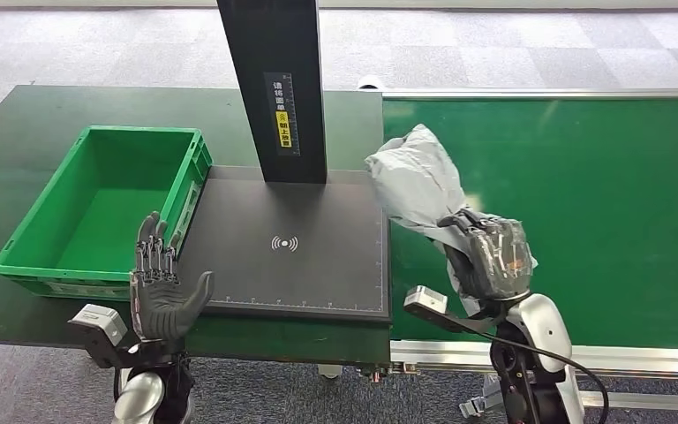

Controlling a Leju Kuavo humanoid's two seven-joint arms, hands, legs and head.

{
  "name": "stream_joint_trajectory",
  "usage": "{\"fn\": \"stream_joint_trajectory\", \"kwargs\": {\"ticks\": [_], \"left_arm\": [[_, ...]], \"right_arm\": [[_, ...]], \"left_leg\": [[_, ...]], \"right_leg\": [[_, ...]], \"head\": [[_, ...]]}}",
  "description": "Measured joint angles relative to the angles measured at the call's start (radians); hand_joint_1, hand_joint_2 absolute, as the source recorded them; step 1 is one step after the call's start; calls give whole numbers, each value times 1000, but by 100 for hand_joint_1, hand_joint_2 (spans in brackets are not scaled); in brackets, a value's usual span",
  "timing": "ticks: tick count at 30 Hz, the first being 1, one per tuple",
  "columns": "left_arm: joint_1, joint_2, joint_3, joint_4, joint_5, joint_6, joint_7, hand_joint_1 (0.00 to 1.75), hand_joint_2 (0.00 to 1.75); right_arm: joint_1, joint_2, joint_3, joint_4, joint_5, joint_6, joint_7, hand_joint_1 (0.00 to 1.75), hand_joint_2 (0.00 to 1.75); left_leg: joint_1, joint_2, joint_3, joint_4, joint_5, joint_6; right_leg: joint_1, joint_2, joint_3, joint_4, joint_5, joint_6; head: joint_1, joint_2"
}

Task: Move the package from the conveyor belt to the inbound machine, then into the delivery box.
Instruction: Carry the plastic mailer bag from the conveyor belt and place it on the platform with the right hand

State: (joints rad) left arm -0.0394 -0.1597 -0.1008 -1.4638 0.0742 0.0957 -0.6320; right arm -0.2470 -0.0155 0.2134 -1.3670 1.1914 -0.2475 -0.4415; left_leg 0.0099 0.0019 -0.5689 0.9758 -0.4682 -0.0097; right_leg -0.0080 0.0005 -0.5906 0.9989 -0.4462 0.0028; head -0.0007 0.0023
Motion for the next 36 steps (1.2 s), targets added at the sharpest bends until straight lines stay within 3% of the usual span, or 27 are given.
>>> {"fn": "stream_joint_trajectory", "kwargs": {"ticks": [8,17,23,28,34,35,36], "left_arm": [[-36,5,-33,49,32,2,-10,0,175],[-60,8,-65,82,62,12,-12,0,175],[-71,12,-85,106,83,18,-18,0,175],[-75,13,-90,119,85,18,-19,0,175],[-94,13,-104,138,92,8,-19,0,175],[-101,13,-109,143,93,6,-19,0,175],[-108,13,-113,148,93,4,-19,0,175]], "right_arm": [[-169,-56,303,238,41,25,-19,175,175],[-341,-23,544,590,13,68,-33,175,175],[-385,27,603,746,-66,-133,-83,175,175],[-398,50,618,797,-82,-168,-94,175,175],[-411,80,616,816,-129,-277,-114,175,175],[-418,89,617,820,-124,-276,-107,163,175],[-424,98,617,826,-118,-272,-99,127,175]], "left_leg": [[0,0,0,0,0,0],[0,0,0,0,0,0],[0,0,0,0,0,0],[0,0,0,0,0,0],[0,0,0,0,0,0],[0,0,0,0,0,0],[0,0,0,0,0,0]], "right_leg": [[0,0,0,0,0,0],[0,0,0,0,0,0],[0,0,0,0,0,0],[0,0,-1,0,0,0],[0,0,-1,0,0,0],[0,0,-1,0,0,0],[0,0,-1,0,0,0]], "head": [[0,0],[0,0],[0,0],[0,0],[0,0],[0,0],[0,0]]}}
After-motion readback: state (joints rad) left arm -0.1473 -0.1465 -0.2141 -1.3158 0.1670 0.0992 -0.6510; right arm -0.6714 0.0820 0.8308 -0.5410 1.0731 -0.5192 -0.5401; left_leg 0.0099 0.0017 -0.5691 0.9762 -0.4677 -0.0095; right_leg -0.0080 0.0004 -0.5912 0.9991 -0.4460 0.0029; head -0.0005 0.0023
